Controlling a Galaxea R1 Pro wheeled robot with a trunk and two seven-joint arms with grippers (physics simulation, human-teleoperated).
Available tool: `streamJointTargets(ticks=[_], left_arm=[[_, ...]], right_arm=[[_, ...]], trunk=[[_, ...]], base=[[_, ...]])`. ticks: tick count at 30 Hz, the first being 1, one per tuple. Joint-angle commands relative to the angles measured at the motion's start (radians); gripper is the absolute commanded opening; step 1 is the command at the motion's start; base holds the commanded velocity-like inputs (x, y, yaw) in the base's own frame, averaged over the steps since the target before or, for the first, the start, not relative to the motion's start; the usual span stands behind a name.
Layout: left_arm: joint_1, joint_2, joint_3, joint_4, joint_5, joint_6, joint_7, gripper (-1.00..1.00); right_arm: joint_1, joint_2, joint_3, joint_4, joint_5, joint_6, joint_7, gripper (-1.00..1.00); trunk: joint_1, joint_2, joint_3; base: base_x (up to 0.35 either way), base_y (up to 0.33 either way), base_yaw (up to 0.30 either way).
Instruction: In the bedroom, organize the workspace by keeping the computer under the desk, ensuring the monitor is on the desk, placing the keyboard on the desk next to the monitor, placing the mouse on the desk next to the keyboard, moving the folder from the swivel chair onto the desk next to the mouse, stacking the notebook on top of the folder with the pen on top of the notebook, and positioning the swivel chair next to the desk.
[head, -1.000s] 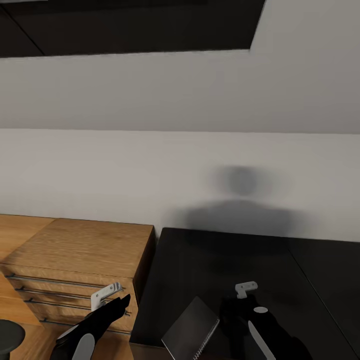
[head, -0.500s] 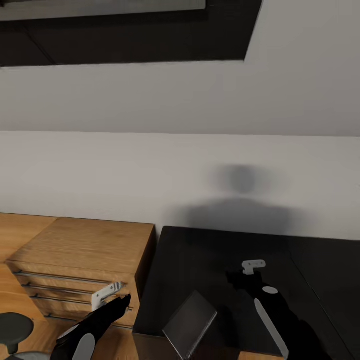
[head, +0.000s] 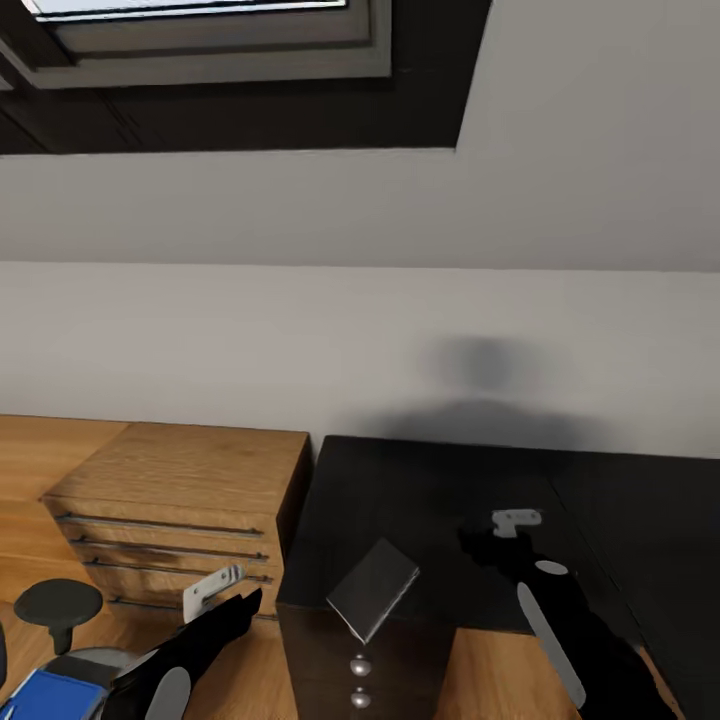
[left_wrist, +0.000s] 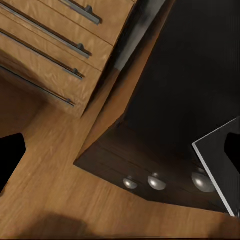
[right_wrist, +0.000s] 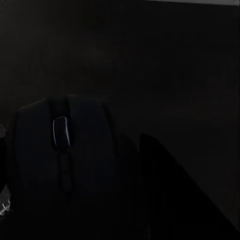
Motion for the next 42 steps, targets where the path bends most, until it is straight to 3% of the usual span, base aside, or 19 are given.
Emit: streamJointTargets(ticks=[1, 5, 14, 30, 33, 34, 35, 42], left_arm=[[-0.001, 0.000, 0.000, -0.002, 0.011, 0.003, 0.009, 1.00], [-0.001, 0.000, 0.001, -0.002, 0.011, 0.003, 0.009, 1.00], [-0.001, 0.001, 0.002, -0.002, 0.011, 0.003, 0.009, 1.00], [-0.001, 0.001, 0.002, -0.002, 0.011, 0.002, 0.009, 1.00], [-0.001, 0.001, 0.002, -0.002, 0.011, 0.001, 0.009, 1.00], [-0.001, 0.001, 0.002, -0.002, 0.011, 0.001, 0.009, 1.00], [-0.001, 0.001, 0.001, -0.002, 0.011, 0.001, 0.009, 1.00], [-0.001, 0.001, 0.001, -0.002, 0.011, 0.001, 0.009, 1.00]], right_arm=[[-0.001, -0.001, -0.005, -0.001, -0.014, 0.002, -0.012, -1.00], [-0.001, -0.002, -0.038, -0.001, -0.014, 0.002, -0.012, -1.00], [-0.001, -0.002, -0.046, -0.002, -0.014, 0.002, -0.012, -1.00], [-0.001, -0.002, -0.068, -0.006, -0.014, 0.002, -0.012, -1.00], [-0.001, -0.001, -0.092, -0.003, -0.014, 0.001, -0.012, -1.00], [-0.001, -0.001, -0.128, 0.000, -0.014, 0.002, -0.012, -1.00], [-0.001, -0.001, -0.140, 0.001, -0.014, 0.001, -0.012, -1.00], [-0.001, 0.001, -0.160, 0.012, -0.013, -0.001, -0.010, -1.00]], trunk=[[0.000, -0.001, -0.001], [0.000, -0.001, 0.001], [0.000, -0.001, 0.006], [0.000, -0.001, 0.007], [0.000, -0.001, 0.008], [0.000, -0.001, 0.009], [0.000, -0.001, 0.010], [0.000, -0.001, 0.015]], base=[[-0.086, 0.000, -0.233], [-0.031, 0.000, -0.258], [-0.003, 0.000, -0.248], [0.000, 0.000, -0.016], [0.000, 0.000, -0.157], [0.000, 0.000, -0.228], [0.000, 0.000, -0.240], [0.000, 0.000, -0.256]])
